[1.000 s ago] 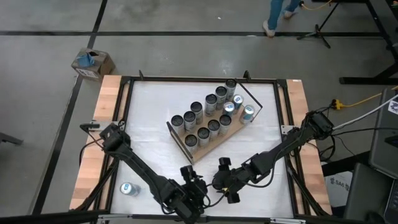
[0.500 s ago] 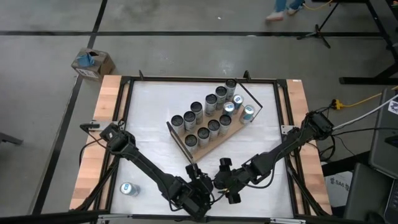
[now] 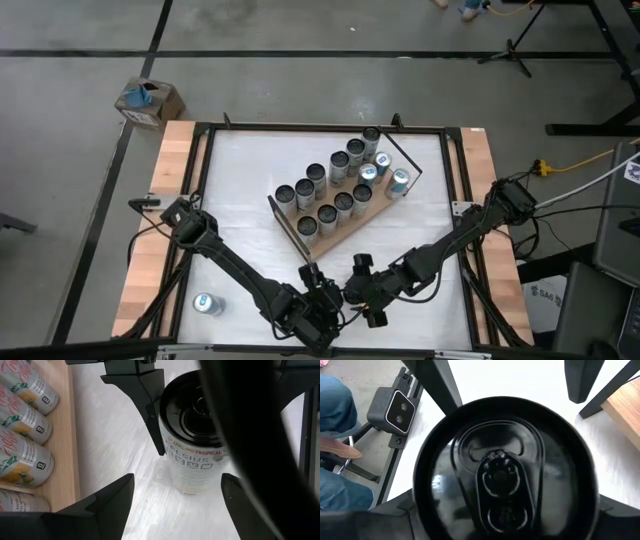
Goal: Place canned beverage on shelf
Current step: Put the white yellow soda can on the shelf
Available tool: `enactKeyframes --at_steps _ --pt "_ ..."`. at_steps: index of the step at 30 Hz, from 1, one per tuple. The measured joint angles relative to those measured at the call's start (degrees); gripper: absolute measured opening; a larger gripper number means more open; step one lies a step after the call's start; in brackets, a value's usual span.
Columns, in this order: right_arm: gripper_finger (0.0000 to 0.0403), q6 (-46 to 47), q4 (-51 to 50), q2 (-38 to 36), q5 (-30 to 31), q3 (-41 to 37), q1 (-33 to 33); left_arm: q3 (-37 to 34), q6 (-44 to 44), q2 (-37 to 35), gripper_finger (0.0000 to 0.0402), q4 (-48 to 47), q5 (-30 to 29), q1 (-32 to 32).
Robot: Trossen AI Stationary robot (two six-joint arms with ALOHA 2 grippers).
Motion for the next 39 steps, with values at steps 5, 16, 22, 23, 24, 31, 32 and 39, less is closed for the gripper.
enactKeyframes --at_steps 5,16,22,23,24,31,32,39 --pt "0.0305 0.0 -0.6 -0.6 0.0 0.0 0.0 0.0 -0.1 0.0 0.0289 0.1 0.0 0.0" --pt "0.0305 0.4 -6.5 -4.6 0.0 0.0 0.0 0.0 -0.1 0.0 0.0289 0.4 0.0 0.1" --pt "0.0305 1.3 -10.2 -7.1 0.0 0.0 0.0 0.0 -0.1 0.0 0.0289 0.4 0.0 0.1" --pt "0.0305 2.0 -10.7 -7.4 0.0 0.0 0.0 0.0 -0.1 0.0 0.0289 0.4 0.0 0.1" --pt "0.0305 3.0 -11.3 -7.7 0.0 0.0 0.0 0.0 -0.1 0.0 0.0289 0.4 0.0 0.1" --pt "0.0305 8.3 -17.3 -8.0 -0.1 0.1 1.6 0.0 -0.1 0.0 0.0289 0.4 0.1 0.1" --pt "0.0305 9.1 -17.8 -8.0 0.1 0.1 2.4 0.0 -0.1 0.0 0.0289 0.4 0.1 0.1" --pt "0.0305 19.3 -17.7 -8.0 13.0 -1.0 9.8 0.0 0.0 0.0 0.0289 0.4 0.1 0.1"
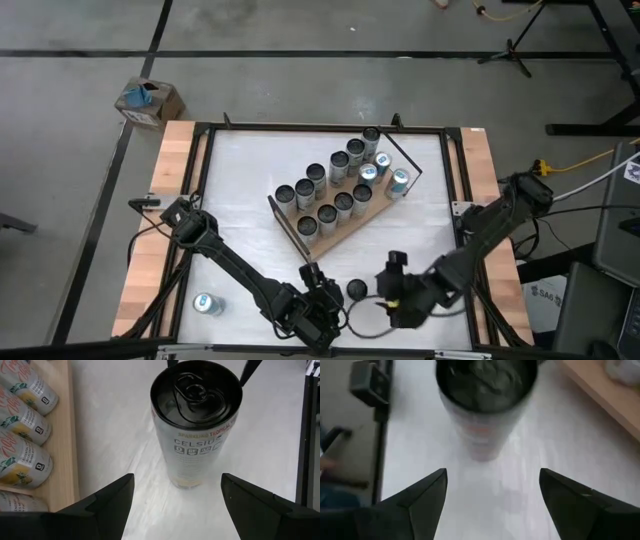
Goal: Place canned beverage on shelf
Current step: Put the white yellow soda can on the shelf
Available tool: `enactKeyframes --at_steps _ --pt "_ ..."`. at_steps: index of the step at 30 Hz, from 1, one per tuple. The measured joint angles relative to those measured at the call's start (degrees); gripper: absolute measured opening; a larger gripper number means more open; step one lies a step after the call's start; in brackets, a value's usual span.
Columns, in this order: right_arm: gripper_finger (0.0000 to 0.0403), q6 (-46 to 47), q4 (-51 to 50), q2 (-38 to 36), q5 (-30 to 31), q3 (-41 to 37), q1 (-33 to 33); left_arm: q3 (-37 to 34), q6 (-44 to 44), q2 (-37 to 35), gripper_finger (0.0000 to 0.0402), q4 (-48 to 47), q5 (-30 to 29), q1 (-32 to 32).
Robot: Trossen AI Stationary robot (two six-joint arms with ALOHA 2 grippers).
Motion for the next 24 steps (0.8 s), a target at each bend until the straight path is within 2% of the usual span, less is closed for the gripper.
enactKeyframes --at_steps 3,7,12,14,19,24 --pt "0.0305 7.1 1.0 0.2 5.3 -2.7 2.7 0.0 0.0 0.0 0.0289 0.0 0.0 0.0" --pt "0.0305 12.6 10.1 0.2 11.3 -8.5 5.2 0.0 0.0 0.0 0.0289 0.0 0.0 0.0" --pt "0.0305 11.8 27.9 0.2 14.5 -16.1 5.7 0.0 0.0 0.0 0.0289 0.0 0.0 0.0" --pt "0.0305 10.5 32.1 0.2 15.3 -18.3 5.6 0.0 0.0 0.0 0.0289 0.0 0.0 0.0" --pt "0.0305 8.3 36.8 0.2 19.3 -21.3 5.6 0.0 -0.1 0.0 0.0289 0.0 0.0 0.0" --pt "0.0305 5.7 38.4 0.2 19.5 -21.4 5.6 0.0 -0.1 0.0 0.0289 0.0 0.0 0.0"
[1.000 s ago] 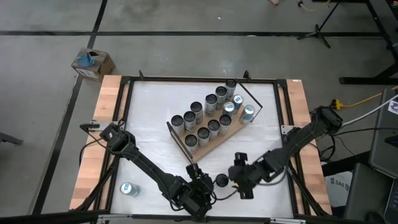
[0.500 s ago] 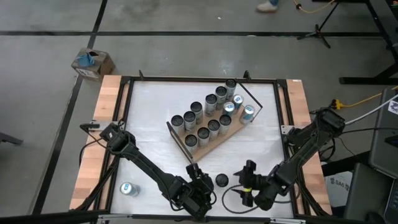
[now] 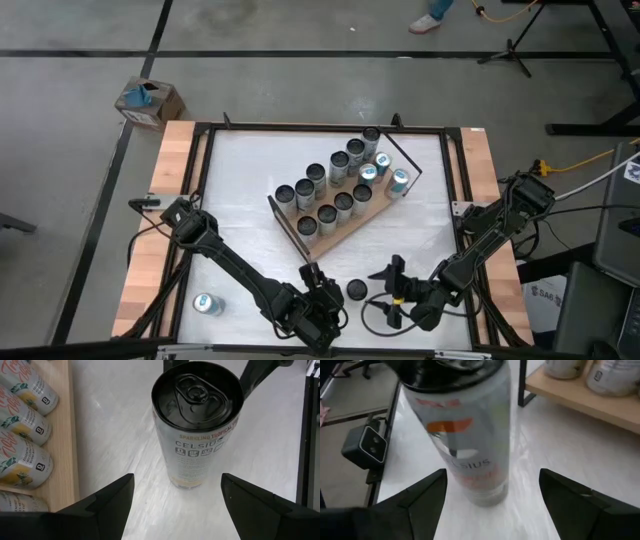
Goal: Place canned beverage on shelf
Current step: Put the white yellow soda can on the shelf
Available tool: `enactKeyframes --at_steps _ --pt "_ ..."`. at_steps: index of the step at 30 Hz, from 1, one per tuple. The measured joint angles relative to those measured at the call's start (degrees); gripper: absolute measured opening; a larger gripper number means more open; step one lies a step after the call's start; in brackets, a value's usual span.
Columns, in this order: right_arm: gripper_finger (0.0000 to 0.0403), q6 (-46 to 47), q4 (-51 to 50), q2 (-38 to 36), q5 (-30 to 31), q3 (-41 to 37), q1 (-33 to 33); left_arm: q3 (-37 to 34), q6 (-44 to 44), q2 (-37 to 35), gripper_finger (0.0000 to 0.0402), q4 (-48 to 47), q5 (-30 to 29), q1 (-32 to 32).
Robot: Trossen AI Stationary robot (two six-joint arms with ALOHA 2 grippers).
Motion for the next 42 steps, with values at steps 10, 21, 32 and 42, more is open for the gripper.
enactKeyframes --at_steps 10,21,32,42 --pt "0.0305 -3.1 2.5 0.0 1.2 0.0 0.0 0.0 -0.1 0.0 0.0289 0.0 0.0 0.1" --pt "0.0305 -5.7 5.5 0.0 3.7 0.0 0.0 0.0 -0.1 0.0 0.0289 0.3 0.0 1.6" --pt "0.0305 -8.5 9.2 0.0 4.0 0.0 0.0 0.0 0.0 0.0 0.0289 1.4 0.2 3.0" --pt "0.0305 -9.0 15.1 5.1 6.5 0.1 -0.9 0.0 0.1 0.0 0.0289 1.8 1.0 3.1"
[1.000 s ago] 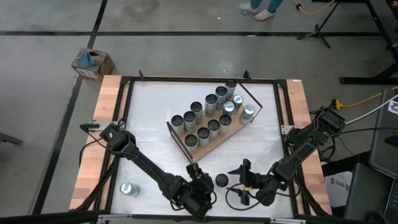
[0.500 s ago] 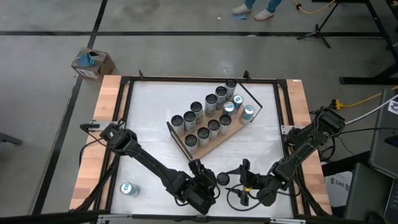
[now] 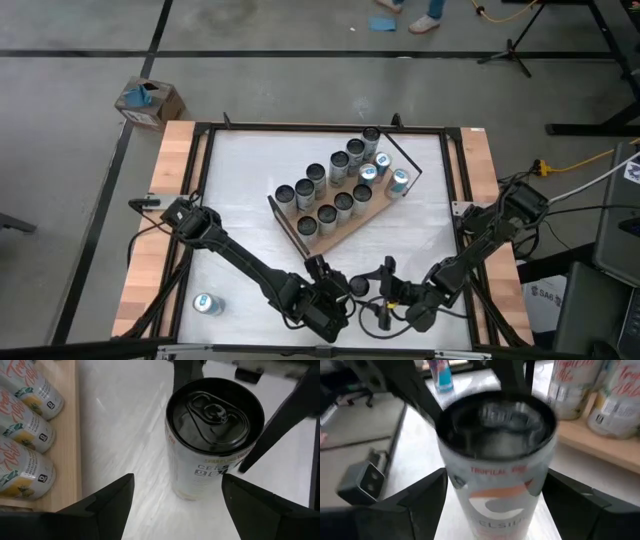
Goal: Place canned beverage on shelf
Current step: Put the white yellow soda can on the shelf
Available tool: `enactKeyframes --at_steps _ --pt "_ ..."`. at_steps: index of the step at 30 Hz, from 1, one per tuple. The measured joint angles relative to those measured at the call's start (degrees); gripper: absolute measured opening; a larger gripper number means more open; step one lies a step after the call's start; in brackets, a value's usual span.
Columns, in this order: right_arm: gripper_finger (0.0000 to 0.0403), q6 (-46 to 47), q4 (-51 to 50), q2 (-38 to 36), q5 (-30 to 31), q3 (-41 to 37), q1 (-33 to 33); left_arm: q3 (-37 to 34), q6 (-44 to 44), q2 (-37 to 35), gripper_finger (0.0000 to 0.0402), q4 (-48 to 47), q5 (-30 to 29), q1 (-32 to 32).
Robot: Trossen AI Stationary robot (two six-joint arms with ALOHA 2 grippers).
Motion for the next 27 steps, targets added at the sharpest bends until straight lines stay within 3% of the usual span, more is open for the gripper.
enactKeyframes --at_steps 10,27 --pt "0.0305 -5.2 2.7 1.0 -4.4 0.0 -1.5 0.0 0.1 0.0 0.0289 0.0 0.2 0.0" --pt "0.0305 -5.2 2.7 1.0 -5.9 0.0 -1.3 0.0 0.0 -0.1 0.0289 -3.2 0.1 -0.1"
